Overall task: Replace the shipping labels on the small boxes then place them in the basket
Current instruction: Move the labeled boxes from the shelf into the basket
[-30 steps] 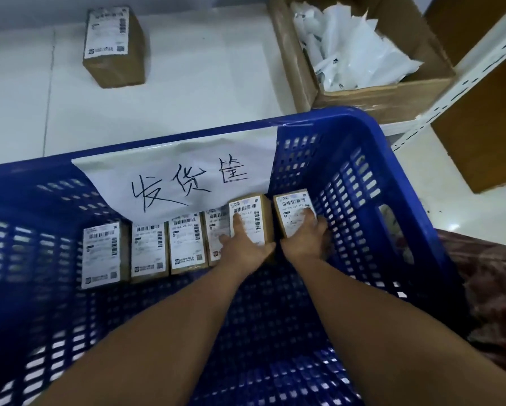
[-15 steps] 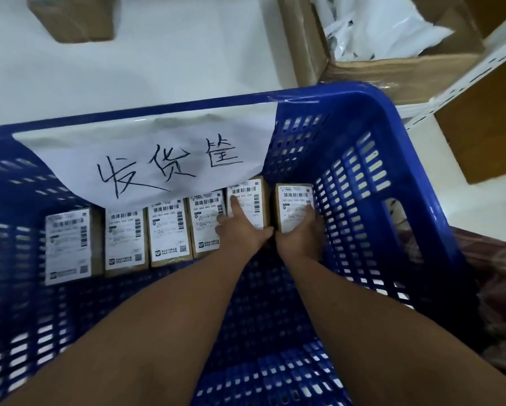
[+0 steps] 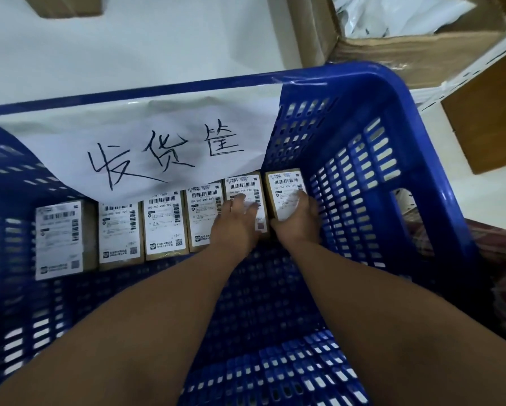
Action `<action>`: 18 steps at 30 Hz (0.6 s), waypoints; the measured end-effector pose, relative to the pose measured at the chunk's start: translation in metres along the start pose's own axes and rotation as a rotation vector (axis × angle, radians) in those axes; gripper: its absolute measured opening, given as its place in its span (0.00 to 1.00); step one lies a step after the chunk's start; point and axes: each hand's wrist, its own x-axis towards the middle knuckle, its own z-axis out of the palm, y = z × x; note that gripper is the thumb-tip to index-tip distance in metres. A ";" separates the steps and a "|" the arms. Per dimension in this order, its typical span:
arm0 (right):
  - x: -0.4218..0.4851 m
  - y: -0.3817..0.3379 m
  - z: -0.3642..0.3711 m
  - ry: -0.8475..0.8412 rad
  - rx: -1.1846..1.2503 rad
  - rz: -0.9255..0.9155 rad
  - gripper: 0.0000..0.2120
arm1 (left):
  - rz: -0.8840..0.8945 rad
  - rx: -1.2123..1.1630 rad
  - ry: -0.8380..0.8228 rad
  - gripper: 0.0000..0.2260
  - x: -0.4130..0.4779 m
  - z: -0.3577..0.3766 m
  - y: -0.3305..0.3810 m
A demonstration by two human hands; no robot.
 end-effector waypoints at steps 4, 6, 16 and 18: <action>0.001 0.002 0.002 -0.044 -0.020 0.019 0.44 | 0.089 0.203 -0.064 0.27 -0.009 0.004 -0.005; 0.002 0.006 0.002 -0.079 -0.034 0.022 0.43 | 0.097 0.249 -0.088 0.30 -0.010 0.004 -0.002; 0.006 0.013 -0.001 -0.229 -0.071 -0.083 0.37 | 0.050 0.208 -0.294 0.38 -0.009 -0.008 -0.003; 0.005 0.012 -0.003 -0.189 -0.030 -0.119 0.34 | 0.032 0.110 -0.289 0.36 -0.010 -0.012 -0.006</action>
